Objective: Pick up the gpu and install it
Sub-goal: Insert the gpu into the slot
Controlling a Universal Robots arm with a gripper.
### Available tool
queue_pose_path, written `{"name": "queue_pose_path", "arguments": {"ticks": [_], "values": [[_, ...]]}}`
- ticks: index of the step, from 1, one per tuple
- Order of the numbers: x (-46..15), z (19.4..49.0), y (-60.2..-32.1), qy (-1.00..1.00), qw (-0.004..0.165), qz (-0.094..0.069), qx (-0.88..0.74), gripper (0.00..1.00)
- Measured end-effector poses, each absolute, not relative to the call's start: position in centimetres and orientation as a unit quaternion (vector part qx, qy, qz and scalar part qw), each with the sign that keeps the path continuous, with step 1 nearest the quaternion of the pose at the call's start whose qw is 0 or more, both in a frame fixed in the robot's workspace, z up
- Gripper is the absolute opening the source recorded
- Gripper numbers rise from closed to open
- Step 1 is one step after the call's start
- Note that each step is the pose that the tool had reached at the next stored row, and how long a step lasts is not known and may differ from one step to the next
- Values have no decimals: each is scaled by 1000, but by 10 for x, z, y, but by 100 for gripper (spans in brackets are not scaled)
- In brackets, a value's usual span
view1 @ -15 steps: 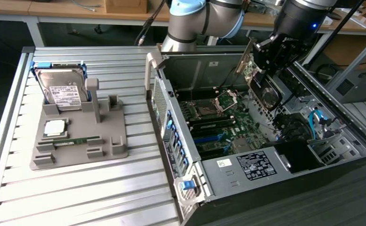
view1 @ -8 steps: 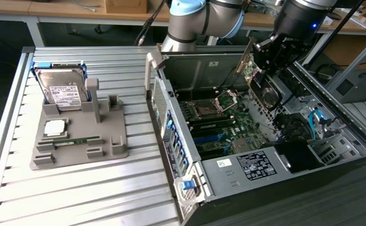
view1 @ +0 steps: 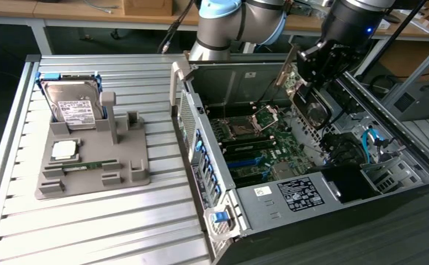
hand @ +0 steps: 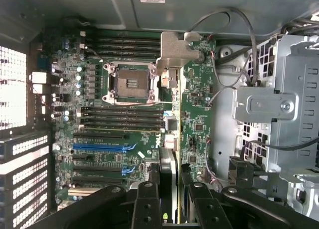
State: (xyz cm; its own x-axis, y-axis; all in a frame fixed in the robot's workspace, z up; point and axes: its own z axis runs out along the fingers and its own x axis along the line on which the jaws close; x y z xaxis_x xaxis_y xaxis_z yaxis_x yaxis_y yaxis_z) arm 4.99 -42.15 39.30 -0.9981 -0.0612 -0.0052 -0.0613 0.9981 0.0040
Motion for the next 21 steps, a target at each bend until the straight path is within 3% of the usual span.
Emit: {"name": "queue_pose_path", "arguments": {"ticks": [21], "values": [[50,393,-422,996,2,2,-94,27]]}}
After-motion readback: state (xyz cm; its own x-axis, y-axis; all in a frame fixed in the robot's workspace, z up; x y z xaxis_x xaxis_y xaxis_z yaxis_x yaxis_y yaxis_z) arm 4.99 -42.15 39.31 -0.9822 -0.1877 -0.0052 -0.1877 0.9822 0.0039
